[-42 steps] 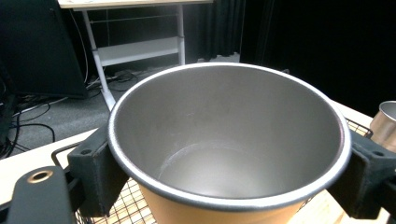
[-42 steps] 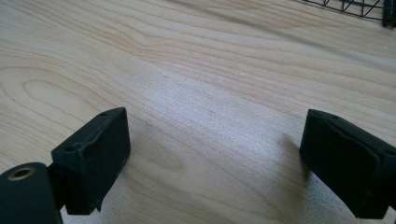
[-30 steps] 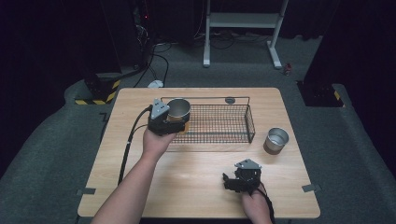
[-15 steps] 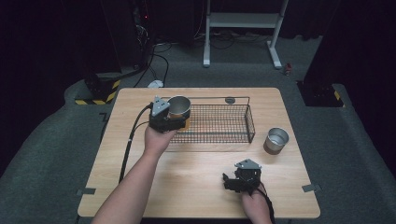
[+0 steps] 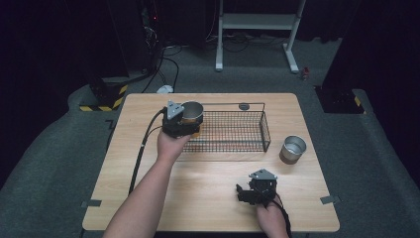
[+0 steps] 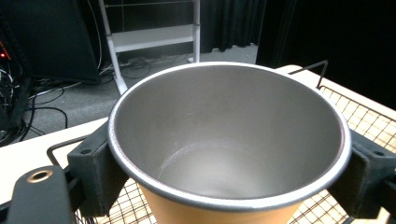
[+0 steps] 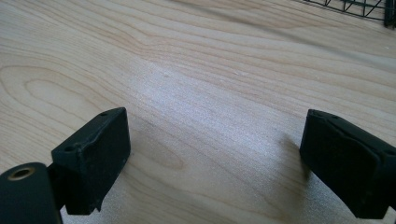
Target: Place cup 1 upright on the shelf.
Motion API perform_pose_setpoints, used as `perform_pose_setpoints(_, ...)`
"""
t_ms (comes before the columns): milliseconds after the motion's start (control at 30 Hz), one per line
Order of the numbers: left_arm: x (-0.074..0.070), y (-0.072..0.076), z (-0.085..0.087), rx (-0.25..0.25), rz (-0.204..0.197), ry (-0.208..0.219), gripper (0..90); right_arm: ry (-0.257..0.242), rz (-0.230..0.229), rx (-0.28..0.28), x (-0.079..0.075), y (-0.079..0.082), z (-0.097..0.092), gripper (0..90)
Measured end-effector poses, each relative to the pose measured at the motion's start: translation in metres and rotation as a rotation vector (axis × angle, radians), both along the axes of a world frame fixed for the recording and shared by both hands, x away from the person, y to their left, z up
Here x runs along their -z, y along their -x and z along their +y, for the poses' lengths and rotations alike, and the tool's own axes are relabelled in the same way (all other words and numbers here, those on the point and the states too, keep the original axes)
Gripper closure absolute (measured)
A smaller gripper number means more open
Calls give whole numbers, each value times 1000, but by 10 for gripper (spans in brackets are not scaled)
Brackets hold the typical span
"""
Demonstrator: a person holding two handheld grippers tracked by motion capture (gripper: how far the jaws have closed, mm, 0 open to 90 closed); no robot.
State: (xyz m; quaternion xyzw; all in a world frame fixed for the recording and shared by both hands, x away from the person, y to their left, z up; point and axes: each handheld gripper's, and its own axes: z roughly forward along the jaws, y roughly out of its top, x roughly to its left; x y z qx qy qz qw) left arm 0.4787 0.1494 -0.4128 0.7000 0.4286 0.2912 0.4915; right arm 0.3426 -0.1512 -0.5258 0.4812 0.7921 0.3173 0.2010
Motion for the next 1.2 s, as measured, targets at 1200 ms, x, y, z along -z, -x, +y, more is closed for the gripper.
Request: perform_pose_setpoints(1200, 44, -19, -12, -46, 118, -49, 134, 1, 0, -4, 0, 0, 0, 86)
